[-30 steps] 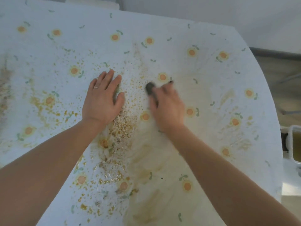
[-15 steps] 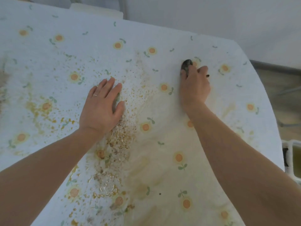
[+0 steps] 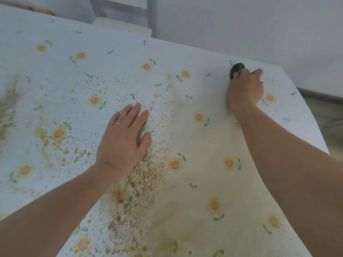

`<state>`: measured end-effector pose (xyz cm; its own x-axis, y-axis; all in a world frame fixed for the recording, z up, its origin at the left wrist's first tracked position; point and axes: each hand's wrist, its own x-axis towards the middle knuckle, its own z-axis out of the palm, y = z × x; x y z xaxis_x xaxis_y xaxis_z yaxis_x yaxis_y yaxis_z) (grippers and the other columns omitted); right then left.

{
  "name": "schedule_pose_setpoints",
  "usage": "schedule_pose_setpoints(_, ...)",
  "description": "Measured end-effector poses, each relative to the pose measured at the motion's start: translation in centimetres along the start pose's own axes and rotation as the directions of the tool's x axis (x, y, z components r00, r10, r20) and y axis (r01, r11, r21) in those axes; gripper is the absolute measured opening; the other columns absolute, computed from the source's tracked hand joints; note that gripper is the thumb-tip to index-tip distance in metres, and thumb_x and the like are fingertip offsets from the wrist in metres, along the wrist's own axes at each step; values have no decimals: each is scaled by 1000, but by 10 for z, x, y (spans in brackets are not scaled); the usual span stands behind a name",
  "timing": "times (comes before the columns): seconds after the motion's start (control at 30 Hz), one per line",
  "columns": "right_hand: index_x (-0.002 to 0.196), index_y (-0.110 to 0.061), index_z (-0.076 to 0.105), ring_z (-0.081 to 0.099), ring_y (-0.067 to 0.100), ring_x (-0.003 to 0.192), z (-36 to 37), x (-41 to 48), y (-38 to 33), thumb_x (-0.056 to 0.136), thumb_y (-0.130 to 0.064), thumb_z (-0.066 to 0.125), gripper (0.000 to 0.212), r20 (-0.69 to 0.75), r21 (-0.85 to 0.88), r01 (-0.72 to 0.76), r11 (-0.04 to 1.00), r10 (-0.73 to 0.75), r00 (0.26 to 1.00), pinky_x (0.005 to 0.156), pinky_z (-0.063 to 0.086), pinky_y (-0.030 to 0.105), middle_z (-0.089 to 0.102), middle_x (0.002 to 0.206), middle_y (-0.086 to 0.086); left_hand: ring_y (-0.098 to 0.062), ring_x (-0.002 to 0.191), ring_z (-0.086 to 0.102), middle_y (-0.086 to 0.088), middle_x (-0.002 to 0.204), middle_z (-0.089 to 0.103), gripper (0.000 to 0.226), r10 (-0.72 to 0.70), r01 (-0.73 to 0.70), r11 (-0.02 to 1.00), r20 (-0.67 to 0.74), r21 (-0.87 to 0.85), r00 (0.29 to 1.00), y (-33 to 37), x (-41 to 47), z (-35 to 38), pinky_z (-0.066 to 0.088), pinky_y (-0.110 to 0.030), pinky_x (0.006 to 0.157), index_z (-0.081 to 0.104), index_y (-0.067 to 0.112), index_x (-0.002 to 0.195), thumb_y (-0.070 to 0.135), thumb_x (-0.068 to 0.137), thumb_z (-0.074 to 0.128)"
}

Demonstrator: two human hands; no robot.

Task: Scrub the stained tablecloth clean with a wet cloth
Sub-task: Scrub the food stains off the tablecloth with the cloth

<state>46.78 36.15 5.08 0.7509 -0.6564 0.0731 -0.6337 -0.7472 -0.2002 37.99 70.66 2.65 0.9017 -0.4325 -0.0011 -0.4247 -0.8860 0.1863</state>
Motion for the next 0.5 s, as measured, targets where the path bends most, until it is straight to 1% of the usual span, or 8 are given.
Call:
schedule_pose_setpoints(0.03,122,-11,60,61,37,94,4,-1,-18,107,-34,36,36,7,19,31,999,-32,999,72,39,39,43,131,14,-25,158,19,-8,169,26,64,2,-2,1000,0,4,1000,-1,0,1,19,-49,128,36,16,160,49,106,27)
schedule_pose_setpoints(0.1,120,-15,61,62,37,88,9,-24,-50,105,-31,42,30,33,64,191,980,-193,981,70,44,38,45,125,13,-26,158,20,-9,168,28,63,12,-12,1000,-16,1,1000,-2,-1,1,20,-49,127,38,14,159,47,106,30)
schedule_pose_setpoints(0.2,122,-22,61,63,30,69,9,-95,-58,103,-29,48,24,138,122,494,861,-508,850,65,56,39,49,117,8,-25,158,20,-9,168,28,63,13,-13,1000,-11,-14,1000,-1,-2,2,20,-49,127,39,14,158,47,106,32)
schedule_pose_setpoints(0.27,123,-27,62,60,26,62,-5,-131,-36,102,-33,49,25,144,197,588,784,-617,774,59,55,36,53,116,3,-24,159,17,-8,169,25,63,5,-5,1000,10,-20,1000,0,-1,1,20,-50,127,38,14,159,47,105,31)
schedule_pose_setpoints(0.3,122,-29,64,59,25,63,-10,-132,-20,101,-34,50,26,139,213,591,778,-623,770,60,53,34,55,115,0,-23,159,17,-8,169,25,63,3,-3,1000,14,-23,1000,0,-2,1,20,-50,127,38,15,159,48,105,31)
schedule_pose_setpoints(0.33,122,-30,65,60,26,68,-14,-121,-6,100,-36,51,26,134,199,559,805,-587,798,63,52,34,55,114,-2,-23,159,17,-8,169,25,64,6,-6,1000,9,-22,1000,0,-2,2,20,-49,127,38,15,159,48,106,31)
schedule_pose_setpoints(0.43,122,-28,63,63,33,90,-9,-43,10,99,-36,48,29,31,98,326,940,-331,943,77,48,39,56,116,1,-23,159,17,-8,170,25,64,8,-8,1000,8,-1,1000,0,0,1,21,-49,127,37,15,160,49,106,28)
schedule_pose_setpoints(0.5,125,-24,57,62,37,100,-1,4,-3,97,-31,49,29,-36,77,171,982,-169,985,80,46,40,58,121,6,-23,159,17,-7,170,23,65,2,-3,1000,34,22,999,-1,1,1,21,-49,127,35,16,160,50,106,25)
